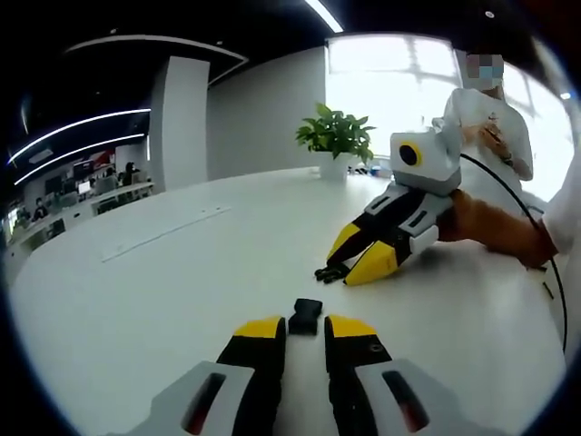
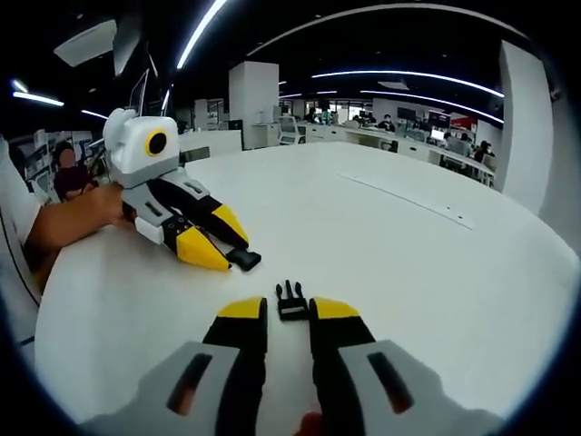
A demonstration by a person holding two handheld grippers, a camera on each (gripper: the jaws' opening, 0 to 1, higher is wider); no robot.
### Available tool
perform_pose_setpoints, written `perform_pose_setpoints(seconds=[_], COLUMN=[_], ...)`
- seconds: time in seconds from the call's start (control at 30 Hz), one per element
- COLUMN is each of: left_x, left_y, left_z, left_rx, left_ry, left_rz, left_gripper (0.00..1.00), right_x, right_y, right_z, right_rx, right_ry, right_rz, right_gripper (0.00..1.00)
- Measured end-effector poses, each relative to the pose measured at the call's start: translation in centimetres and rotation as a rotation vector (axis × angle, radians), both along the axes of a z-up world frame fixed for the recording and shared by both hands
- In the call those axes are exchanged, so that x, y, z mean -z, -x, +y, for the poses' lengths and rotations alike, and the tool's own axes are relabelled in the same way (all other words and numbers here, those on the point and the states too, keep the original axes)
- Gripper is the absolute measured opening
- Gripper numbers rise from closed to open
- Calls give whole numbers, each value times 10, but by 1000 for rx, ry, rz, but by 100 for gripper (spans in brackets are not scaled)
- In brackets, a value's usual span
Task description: Snap the two parts of the plastic buckle together until the buckle closes and remains connected.
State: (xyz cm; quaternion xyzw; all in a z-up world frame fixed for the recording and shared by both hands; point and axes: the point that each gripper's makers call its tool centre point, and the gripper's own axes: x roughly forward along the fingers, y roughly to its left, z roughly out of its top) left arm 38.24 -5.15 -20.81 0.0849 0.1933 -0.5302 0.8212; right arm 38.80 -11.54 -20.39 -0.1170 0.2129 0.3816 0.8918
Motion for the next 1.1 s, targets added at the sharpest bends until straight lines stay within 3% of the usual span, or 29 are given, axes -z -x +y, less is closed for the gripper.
perform_pose_setpoints(seconds=[1.1], left_x=[1], left_y=[-3], left_z=[0], left_rx=[31], left_ry=[11], left_rz=[0], left_gripper=[12], right_x=[-2], right_y=[1], right_z=[2], right_rx=[-13], right_ry=[-8], right_rz=[-14], right_gripper=[16])
